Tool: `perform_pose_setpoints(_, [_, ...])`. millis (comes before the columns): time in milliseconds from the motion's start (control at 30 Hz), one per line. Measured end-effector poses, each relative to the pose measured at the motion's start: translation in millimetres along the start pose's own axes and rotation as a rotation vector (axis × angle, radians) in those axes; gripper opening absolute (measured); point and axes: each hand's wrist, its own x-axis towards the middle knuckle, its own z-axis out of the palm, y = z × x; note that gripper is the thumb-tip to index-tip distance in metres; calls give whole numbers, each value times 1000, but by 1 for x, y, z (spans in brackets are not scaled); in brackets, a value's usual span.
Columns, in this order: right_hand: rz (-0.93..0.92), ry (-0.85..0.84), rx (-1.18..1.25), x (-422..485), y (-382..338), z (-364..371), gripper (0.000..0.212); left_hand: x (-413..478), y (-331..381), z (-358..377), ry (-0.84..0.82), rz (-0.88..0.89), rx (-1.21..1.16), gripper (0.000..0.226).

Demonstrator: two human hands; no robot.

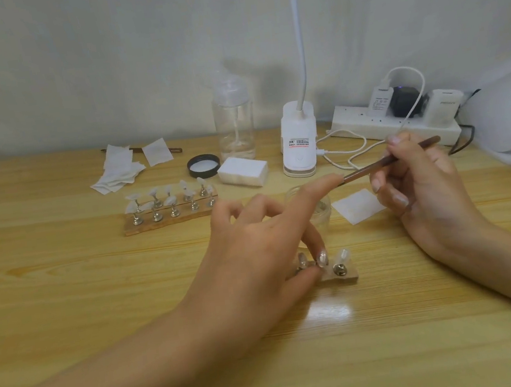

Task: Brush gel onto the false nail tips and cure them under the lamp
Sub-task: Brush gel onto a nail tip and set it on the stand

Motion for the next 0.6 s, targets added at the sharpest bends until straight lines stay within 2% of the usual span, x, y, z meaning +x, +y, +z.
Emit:
perform_pose_setpoints(133, [13,13,10,0,0,0,27,1,-1,0,-34,-4,-20,90])
perform_pose_setpoints(333, [35,57,60,2,0,0,26,7,7,4,18,110,124,90])
perform_pose_setpoints(600, [26,49,43,3,1,2,25,13,17,9,27,116,93,89])
